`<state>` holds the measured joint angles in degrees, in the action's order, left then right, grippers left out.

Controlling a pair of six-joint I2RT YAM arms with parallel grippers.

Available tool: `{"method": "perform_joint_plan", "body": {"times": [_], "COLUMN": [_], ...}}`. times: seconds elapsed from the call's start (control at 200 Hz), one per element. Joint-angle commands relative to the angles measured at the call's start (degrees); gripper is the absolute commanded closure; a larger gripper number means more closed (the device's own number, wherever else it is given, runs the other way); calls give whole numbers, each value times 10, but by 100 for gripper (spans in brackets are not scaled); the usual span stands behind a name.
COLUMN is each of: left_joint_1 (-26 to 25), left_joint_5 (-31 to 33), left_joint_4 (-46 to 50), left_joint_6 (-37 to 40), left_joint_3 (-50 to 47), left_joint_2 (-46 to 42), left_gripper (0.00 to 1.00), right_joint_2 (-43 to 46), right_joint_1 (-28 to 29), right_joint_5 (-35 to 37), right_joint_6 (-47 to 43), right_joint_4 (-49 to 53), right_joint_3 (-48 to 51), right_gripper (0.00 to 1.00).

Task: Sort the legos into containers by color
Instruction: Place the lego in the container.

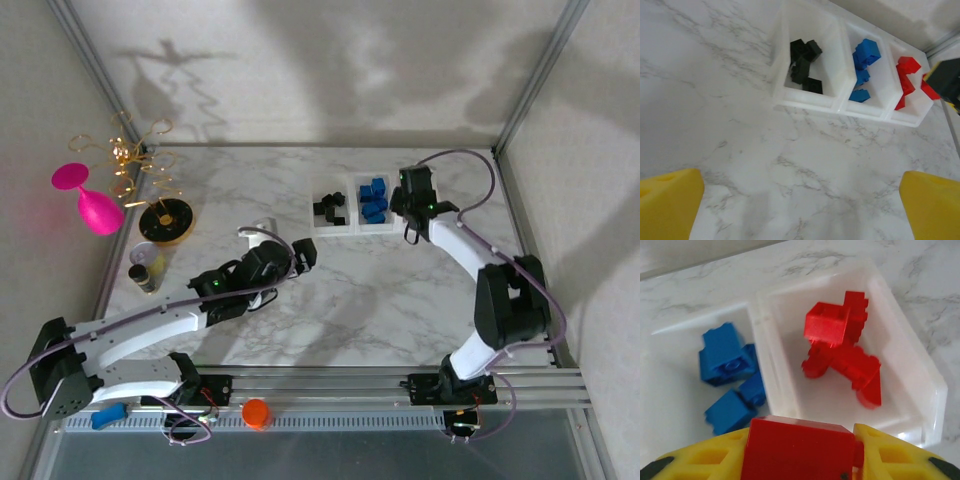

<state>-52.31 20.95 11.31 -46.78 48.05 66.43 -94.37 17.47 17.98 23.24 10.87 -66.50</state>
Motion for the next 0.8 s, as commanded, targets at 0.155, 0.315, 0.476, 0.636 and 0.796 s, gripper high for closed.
{"method": "perform_joint_plan", "body": {"times": [0.155, 0.315, 0.476, 0.636, 0.796], "left_joint_1": [5, 8, 10, 14, 34], "left_joint_5": [-13, -14, -16, -6, 39], "left_joint_4": [-55, -62, -60, -61, -48], "left_joint_6": [25, 24, 22, 26, 51], "left_joint_3": [29, 30, 33, 27, 21], "left_joint_2": [42, 51, 52, 36, 12], "left_gripper": [0, 0, 0, 0, 0], "right_joint_2": [-103, -129, -128, -77, -3], "right_joint_1": [-61, -68, -68, -67, -73], "right_joint_5": [-11, -32, -42, -50, -20], "right_joint_6": [-19, -24, -24, -20, -14], "right_joint_4": [5, 0, 13, 13, 12], "right_joint_3": [-96, -119, -132, -111, -66], "right_gripper": [67, 54, 41, 32, 15]}}
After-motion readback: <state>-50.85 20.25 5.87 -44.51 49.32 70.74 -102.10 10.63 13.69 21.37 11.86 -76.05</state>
